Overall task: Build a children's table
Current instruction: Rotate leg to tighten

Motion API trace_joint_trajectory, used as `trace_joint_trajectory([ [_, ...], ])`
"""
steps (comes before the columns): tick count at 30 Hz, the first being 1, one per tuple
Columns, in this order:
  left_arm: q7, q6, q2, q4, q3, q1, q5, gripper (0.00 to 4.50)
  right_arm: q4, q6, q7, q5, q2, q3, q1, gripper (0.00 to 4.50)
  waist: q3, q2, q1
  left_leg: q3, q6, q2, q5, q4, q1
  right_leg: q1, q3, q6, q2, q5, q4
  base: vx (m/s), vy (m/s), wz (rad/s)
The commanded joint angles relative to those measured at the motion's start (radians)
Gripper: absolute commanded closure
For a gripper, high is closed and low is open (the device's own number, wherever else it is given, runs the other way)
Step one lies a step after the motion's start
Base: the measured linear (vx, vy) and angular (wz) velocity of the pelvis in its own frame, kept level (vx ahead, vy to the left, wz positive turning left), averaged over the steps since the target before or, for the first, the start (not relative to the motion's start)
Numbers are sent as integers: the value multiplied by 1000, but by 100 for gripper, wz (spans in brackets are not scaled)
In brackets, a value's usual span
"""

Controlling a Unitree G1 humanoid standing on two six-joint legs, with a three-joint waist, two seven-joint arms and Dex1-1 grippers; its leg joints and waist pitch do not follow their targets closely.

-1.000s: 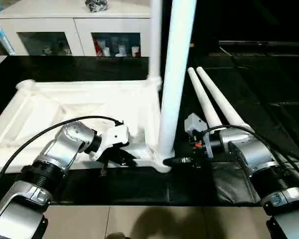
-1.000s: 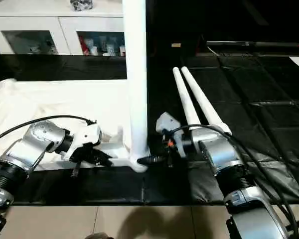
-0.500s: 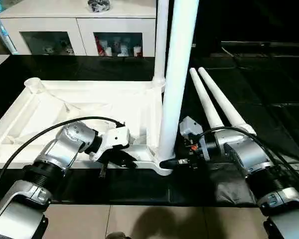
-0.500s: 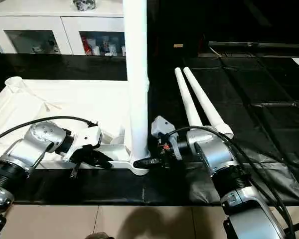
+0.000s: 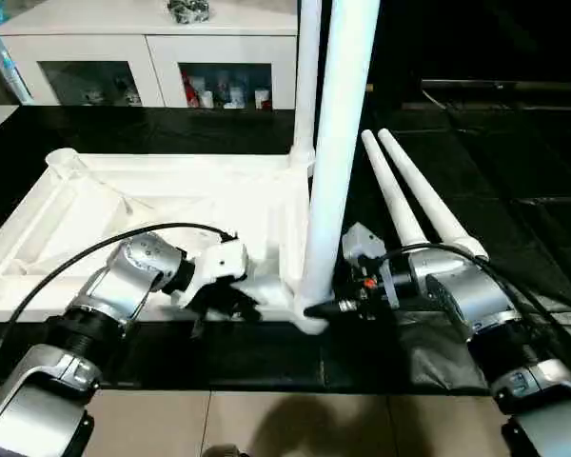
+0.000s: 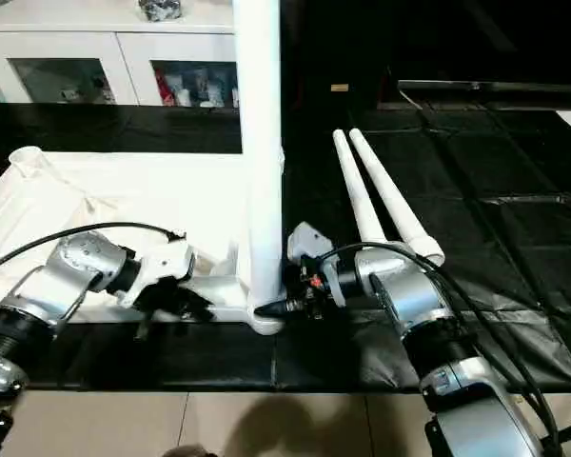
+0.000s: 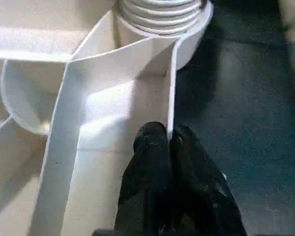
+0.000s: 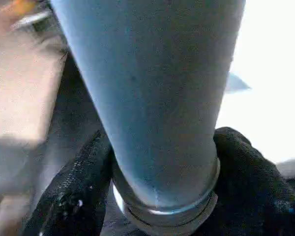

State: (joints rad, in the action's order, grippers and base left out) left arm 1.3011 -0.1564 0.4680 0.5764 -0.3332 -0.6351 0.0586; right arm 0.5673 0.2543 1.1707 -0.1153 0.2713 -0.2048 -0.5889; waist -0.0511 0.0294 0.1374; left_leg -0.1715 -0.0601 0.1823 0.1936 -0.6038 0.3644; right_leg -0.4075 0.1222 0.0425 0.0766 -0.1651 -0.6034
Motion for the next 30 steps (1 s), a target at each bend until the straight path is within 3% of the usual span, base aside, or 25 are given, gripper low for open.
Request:
trace_joint_trajectory([
  [1, -128, -113, -90, -14, 31, -36, -25, 450, 14, 13, -178, -19, -106, 26, -14, 183, 71, -9, -11, 17, 32, 54, 131, 69, -9, 60, -65, 135, 93, -343, 79, 0, 0, 0],
  [4, -227, -179, -136, -23, 58, -48, -22, 450, 63, 5, -309, -16, -186, 52, -37, 184, 71, -3, -26, 20, 21, 53, 138, 71, -7, 62, -65, 131, 92, -338, 81, 0, 0, 0],
  [7, -365, -264, -189, -36, 101, -63, -12, 450, 131, -18, -470, 7, -270, 72, -83, 184, 71, -7, -49, 18, 18, 46, 143, 68, -5, 64, -63, 145, 90, -334, 83, 0, 0, 0],
  [10, -464, -329, -231, -63, 141, -69, -11, 450, 182, -22, -590, 24, -337, 91, -126, 184, 73, -8, -52, 17, 29, 46, 119, 67, -5, 64, -65, 148, 90, -313, 81, 0, 0, 0],
  [11, -483, -347, -241, -74, 151, -69, -10, 450, 189, -23, -605, 32, -350, 90, -135, 184, 74, -12, -53, 17, 37, 46, 103, 67, -3, 66, -64, 152, 89, -289, 78, 0, 0, 0],
  [13, -507, -373, -254, -93, 164, -70, -9, 450, 194, -27, -612, 38, -365, 88, -143, 184, 79, -10, -52, 16, 59, 48, 68, 64, -2, 66, -66, 171, 87, -205, 66, 0, 0, 0],
  [14, -516, -382, -258, -105, 168, -70, -8, 450, 191, -40, -602, 40, -369, 88, -141, 128, 80, -13, -51, 16, 74, 48, 50, 62, 0, 68, -67, 181, 88, -164, 60, 0, 0, 0],
  [17, -515, -386, -255, -117, 164, -70, -8, 450, 190, -49, -580, 34, -367, 95, -138, 107, 82, -11, -49, 16, 95, 47, 32, 60, 2, 68, -67, 194, 88, -116, 54, 0, 0, 0],
  [19, -496, -378, -235, -126, 153, -65, -9, 450, 191, -58, -557, 39, -350, 92, -133, 67, 83, -13, -49, 15, 108, 47, 21, 58, 3, 67, -67, 202, 87, -94, 52, 0, 0, 0],
  [21, -473, -359, -212, -125, 148, -57, -7, 450, 185, -70, -535, 42, -329, 85, -123, 59, 81, -7, -48, 15, 112, 46, 29, 57, 4, 66, -66, 202, 87, -103, 53, 0, 0, 0],
  [24, -455, -348, -197, -127, 145, -51, -7, 450, 178, -71, -524, 39, -317, 86, -115, 23, 80, -8, -52, 15, 107, 48, 44, 59, 5, 67, -66, 198, 87, -117, 56, 0, 0, 0],
  [25, -428, -331, -182, -125, 141, -47, -9, 450, 156, -71, -498, 35, -296, 84, -102, 15, 80, 0, -51, 16, 103, 48, 50, 59, 2, 66, -66, 199, 87, -120, 56, 0, 0, 0],
  [30, -281, -264, -119, -103, 123, -36, -39, 450, 75, -96, -367, 1, -192, 96, -37, 5, 81, 0, -45, 15, 113, 51, 61, 58, 2, 67, -66, 204, 83, -83, 53, 0, 0, 0],
])
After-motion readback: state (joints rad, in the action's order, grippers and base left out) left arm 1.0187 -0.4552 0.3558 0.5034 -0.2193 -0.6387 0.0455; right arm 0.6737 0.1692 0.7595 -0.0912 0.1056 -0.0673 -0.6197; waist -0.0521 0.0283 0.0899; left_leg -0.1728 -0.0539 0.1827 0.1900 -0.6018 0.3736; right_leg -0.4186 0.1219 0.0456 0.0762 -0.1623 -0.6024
